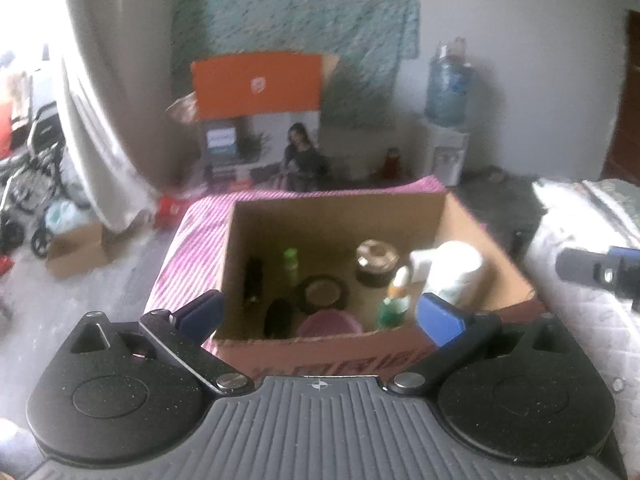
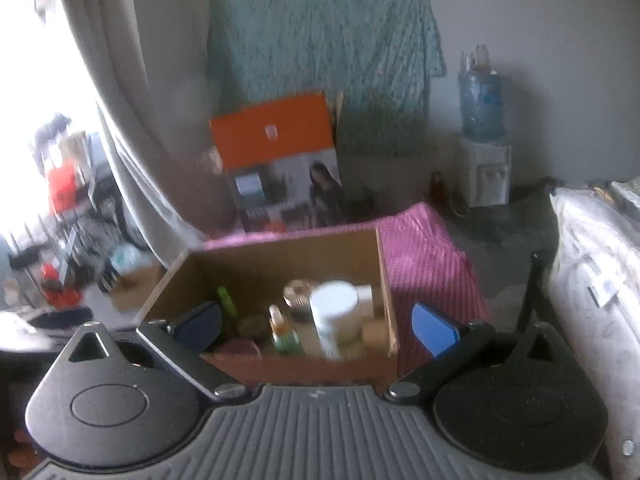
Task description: Organize rigid objects
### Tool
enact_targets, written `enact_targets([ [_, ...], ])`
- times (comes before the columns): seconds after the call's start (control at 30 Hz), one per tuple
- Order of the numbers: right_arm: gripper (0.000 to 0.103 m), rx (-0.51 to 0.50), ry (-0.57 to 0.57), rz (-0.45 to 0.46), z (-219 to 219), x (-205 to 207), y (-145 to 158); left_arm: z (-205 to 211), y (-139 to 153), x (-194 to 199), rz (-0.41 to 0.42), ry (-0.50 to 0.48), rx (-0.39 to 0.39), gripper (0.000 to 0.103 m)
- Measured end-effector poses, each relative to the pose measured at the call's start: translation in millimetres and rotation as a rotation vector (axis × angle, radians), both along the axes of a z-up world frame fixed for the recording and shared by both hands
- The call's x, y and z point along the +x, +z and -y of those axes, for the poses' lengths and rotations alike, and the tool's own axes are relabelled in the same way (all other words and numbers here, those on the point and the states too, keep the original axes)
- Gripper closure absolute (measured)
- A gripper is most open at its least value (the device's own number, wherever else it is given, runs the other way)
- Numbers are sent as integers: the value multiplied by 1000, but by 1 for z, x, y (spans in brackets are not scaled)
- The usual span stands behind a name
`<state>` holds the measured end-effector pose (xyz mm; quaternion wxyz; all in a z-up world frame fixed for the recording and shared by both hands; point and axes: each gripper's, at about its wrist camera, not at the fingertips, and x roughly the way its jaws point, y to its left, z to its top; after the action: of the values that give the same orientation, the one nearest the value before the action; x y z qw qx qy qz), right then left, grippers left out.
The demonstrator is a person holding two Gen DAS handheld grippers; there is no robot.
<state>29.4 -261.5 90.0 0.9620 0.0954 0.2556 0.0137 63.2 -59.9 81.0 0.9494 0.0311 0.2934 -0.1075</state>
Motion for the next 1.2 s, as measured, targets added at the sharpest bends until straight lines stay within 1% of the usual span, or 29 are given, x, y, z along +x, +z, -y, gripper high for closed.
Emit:
enact_targets([
  [0.1, 0, -90, -54, 14, -14, -5, -5, 3, -10, 2, -7, 60, 57, 0],
  [0.17, 0, -130, -90, 30, -19, -4, -6, 7, -16, 2, 13, 65, 93, 0],
  [0.27, 0, -150, -113, 25, -22, 0, -11, 13, -23, 4, 2, 36, 127, 0],
  [0.37, 0, -123, -112, -8, -18, 5, -20, 19, -28, 5, -3, 14, 134, 0],
  [0.47, 0, -93, -101, -59, -17, 13, -31, 20, -29, 5, 4, 35, 122, 0],
  [0.63, 0, -81, -78, -116, -20, 25, -45, 22, -33, 15, -61, 32, 104, 0],
  [0.83, 0, -87, -56, -152, -24, 39, -52, 21, -35, 20, -92, 60, 61, 0],
  [1.0, 0, -99, -65, -181, -22, 47, -58, 22, -35, 22, -94, 84, 62, 0],
  [1.2, 0, -116, -69, -195, -22, 52, -61, 21, -37, 25, -108, 97, 65, 0],
])
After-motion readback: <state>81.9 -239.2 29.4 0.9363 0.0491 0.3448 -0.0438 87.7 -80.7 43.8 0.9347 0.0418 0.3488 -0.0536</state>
